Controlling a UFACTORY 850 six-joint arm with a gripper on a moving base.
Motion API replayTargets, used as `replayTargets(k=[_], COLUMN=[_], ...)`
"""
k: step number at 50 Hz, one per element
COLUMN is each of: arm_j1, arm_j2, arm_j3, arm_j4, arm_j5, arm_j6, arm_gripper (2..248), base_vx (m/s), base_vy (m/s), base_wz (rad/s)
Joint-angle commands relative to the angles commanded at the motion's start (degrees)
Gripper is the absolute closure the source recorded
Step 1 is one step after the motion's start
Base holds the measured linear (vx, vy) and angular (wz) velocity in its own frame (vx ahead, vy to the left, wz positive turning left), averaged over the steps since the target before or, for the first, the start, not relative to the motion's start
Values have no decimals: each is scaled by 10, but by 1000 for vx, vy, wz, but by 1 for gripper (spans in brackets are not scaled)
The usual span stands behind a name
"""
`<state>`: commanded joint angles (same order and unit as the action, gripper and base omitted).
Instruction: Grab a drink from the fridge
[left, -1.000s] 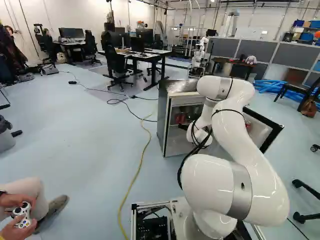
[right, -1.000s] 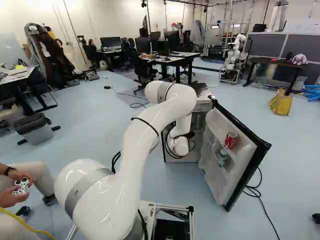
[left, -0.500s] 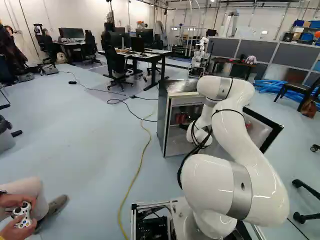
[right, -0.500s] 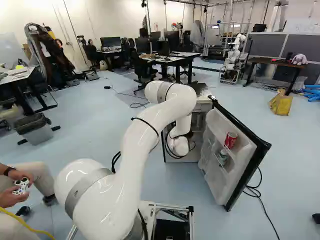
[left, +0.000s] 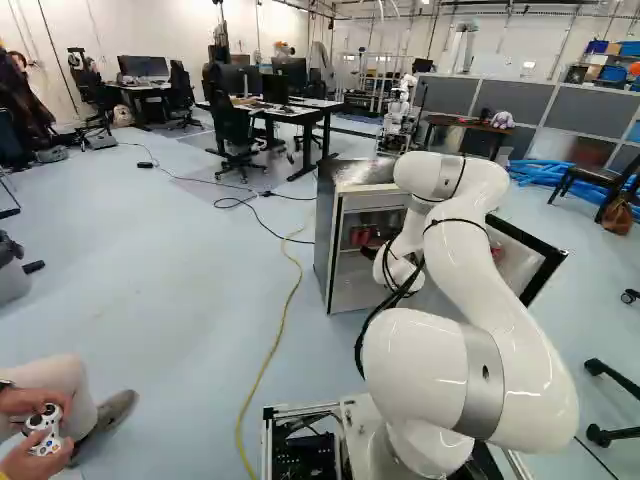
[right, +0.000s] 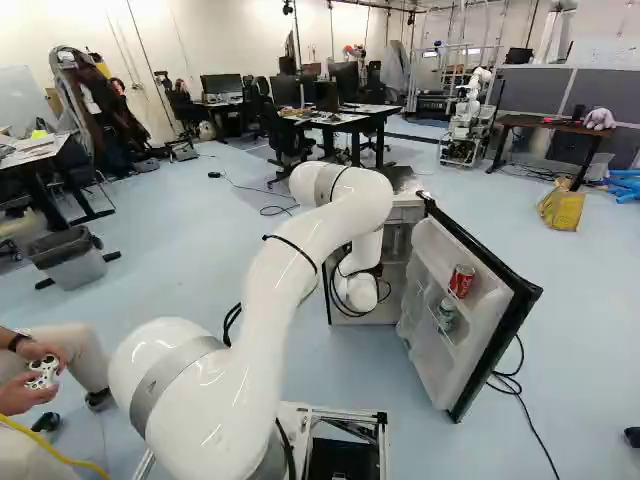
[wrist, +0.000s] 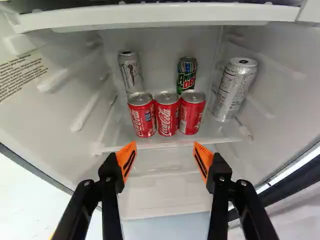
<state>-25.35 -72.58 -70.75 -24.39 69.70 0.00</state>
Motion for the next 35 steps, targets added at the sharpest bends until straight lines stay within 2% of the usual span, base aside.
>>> replayTargets(k=[35], arm_j1=[0], arm_j2=[0], arm_j3=[0], arm_j4=[0], arm_j5=[0], arm_j6=[0], arm_gripper=[79], base_vx=[0], base_vy=[0], base_wz=[0])
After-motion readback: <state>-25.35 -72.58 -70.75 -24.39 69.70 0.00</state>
